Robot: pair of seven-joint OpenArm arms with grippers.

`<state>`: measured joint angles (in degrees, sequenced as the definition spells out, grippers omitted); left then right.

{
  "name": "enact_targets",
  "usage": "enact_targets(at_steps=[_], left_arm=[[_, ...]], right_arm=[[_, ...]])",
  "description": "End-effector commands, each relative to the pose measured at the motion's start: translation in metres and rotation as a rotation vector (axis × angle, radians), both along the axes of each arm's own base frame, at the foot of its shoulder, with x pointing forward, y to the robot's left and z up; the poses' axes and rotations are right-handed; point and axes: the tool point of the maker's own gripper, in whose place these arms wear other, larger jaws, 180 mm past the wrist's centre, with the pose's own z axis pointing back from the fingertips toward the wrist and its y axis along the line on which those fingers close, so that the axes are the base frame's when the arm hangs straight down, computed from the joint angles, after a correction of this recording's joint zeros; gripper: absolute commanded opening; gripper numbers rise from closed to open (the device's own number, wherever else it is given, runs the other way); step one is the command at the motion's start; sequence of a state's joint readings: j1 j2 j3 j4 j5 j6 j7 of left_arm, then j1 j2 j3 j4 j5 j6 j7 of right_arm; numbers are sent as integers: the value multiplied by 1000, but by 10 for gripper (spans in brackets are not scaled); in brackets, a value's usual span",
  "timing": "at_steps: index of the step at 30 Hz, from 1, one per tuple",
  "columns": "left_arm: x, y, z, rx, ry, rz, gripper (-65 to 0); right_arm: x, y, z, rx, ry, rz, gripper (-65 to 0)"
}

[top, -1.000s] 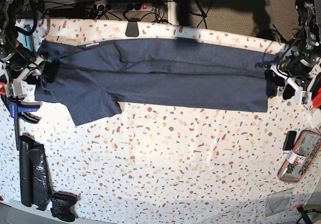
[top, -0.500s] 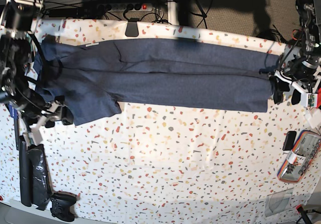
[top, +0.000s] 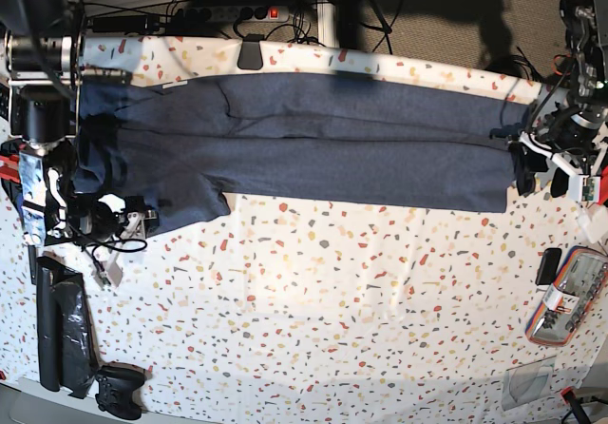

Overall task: Fold the T-shirt properly
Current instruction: 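Release the hem and move the right gripper to the sleeve end, then fold the sleeve end inward with the right gripper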

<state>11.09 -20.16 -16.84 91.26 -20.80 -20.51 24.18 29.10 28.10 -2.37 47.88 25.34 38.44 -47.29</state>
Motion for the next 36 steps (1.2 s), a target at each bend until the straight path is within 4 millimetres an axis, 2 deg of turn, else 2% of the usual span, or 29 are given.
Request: enact_targets(at_steps=[1,3,5,10,11,16,21,25,32,36], left_arm=[[8,4,18,7,-58,-3,-302],[8,4,18,7,-59,-3,-302],[8,4,18,8,-59,-3,-302],[8,4,17,7,-58,-3,-302],[8,4,17,8,-56,-4,-302],[6,4,12,10,-28,-4,-302],[6,4,12,10,-28,-4,-302],[6,4,12,11,-26,-4,-302],[6,4,12,11,-27,-4,-302],[6,4,12,11,-28,-4,-302]], right_arm=[[12,-8,15,-8,-31,-11,-316],[6,-10,6,-4,2,-22,-337],[1,-10,-1,1,28,-28,-389],[1,-3,-1,11,24,4,-621],[4,-5,2,7,8,4,-650],[27,-1,42,-26,-131,54,-650],[33,34,88,-29,-235,165,-650],[10,77,103,-4,-265,284,-650],[-65,139,97,76,-277,450,-650],[-102,160,90,105,-264,500,-650]])
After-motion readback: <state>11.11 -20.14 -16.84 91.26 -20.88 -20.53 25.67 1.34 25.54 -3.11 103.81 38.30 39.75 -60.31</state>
